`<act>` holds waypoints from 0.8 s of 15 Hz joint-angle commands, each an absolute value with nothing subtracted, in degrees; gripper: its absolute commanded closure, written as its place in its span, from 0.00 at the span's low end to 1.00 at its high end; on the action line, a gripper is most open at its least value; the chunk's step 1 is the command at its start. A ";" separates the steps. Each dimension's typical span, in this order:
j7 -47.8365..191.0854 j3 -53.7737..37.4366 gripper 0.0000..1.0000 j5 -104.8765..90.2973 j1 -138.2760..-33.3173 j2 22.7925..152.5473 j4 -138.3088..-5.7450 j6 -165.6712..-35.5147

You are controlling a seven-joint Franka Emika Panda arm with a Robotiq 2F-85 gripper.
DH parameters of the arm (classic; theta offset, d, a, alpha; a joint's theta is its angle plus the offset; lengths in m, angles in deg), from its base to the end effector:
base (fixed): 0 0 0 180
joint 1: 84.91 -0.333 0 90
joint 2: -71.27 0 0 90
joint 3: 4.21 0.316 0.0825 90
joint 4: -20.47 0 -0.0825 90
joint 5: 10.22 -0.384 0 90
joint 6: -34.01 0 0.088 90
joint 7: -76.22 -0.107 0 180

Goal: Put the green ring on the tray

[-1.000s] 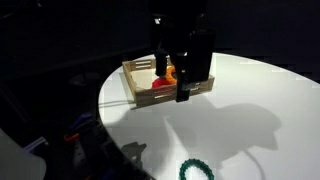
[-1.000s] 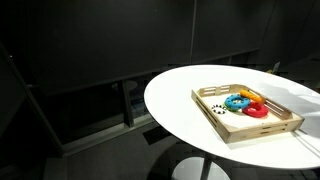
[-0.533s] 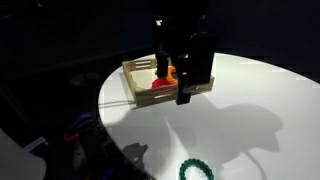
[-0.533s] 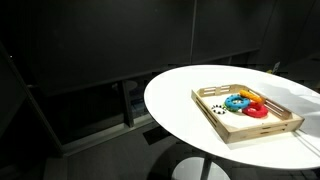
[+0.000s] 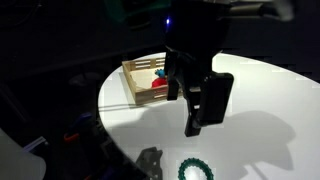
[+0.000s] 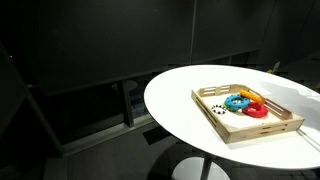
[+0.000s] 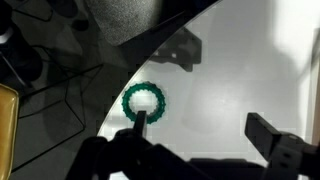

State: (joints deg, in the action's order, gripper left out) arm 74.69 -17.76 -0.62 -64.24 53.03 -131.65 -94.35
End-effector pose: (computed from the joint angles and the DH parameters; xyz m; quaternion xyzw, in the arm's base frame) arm 0.3231 -0.2203 0.3340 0.9676 -0.2460 -0.0553 0.0114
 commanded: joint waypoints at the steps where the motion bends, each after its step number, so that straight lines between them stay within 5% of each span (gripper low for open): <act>1: 72.06 -18.23 0.00 1.12 -64.05 58.34 -129.65 -96.67; 12: 64.68 -18.40 0.00 7.93 -64.74 66.77 -128.51 -102.38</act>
State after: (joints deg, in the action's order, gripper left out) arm 67.44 -18.02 5.46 -64.28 64.58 -129.63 -100.34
